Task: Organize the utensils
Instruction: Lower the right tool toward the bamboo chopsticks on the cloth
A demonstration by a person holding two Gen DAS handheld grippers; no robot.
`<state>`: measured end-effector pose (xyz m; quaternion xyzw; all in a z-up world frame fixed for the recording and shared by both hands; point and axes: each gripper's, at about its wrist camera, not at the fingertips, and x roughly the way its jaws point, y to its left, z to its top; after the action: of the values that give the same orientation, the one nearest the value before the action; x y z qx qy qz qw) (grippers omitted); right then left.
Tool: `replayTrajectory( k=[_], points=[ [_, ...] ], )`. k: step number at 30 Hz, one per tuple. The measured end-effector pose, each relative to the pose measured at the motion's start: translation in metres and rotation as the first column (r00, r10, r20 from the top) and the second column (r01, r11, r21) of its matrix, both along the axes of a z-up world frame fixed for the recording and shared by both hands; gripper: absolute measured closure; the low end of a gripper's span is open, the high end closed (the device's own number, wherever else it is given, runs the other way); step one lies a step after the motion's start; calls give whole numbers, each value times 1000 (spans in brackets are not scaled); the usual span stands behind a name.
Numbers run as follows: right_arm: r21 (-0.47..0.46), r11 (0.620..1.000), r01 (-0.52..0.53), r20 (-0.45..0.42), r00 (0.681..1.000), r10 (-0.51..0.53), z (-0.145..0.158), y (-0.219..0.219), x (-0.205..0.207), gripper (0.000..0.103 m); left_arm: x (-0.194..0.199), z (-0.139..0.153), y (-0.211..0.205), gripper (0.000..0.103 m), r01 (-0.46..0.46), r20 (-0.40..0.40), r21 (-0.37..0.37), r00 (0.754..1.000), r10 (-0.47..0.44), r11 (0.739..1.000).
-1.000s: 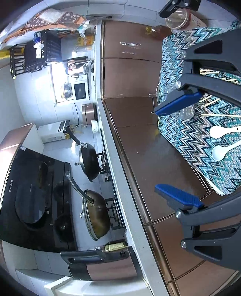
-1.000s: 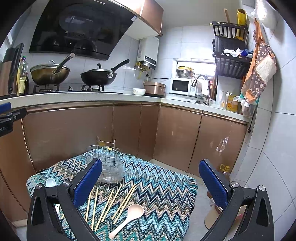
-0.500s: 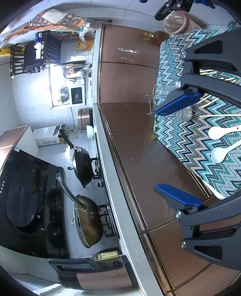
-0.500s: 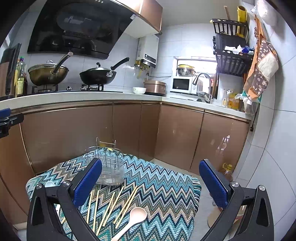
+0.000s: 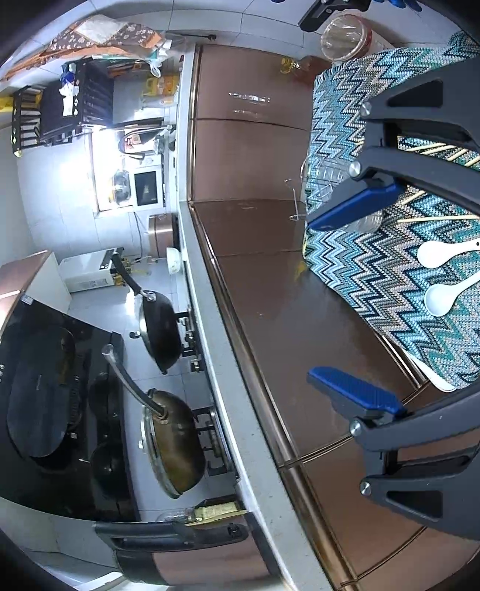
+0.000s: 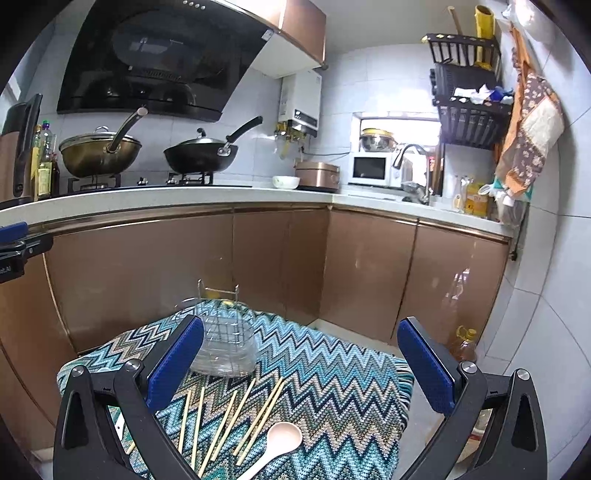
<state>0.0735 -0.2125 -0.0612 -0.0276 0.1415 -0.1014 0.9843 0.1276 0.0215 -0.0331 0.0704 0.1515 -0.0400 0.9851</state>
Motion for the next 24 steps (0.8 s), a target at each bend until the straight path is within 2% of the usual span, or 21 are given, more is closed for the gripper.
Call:
replayTrajectory(
  k=[12,18,24],
  points=[
    [33,999,-27,-110,994,31,-17,-9,29,0,35,-25,16,28,4,-128,-46,992,-10,999],
    [79,996,-34,-172,984,47,-30,-21,47,0,52,-44,19,28,4,-183,-53,983,-13,999],
    [170,984,-56,-244,965,97,-46,-36,68,1,72,-66,24,28,26,-269,-89,962,-49,996]
  ],
)
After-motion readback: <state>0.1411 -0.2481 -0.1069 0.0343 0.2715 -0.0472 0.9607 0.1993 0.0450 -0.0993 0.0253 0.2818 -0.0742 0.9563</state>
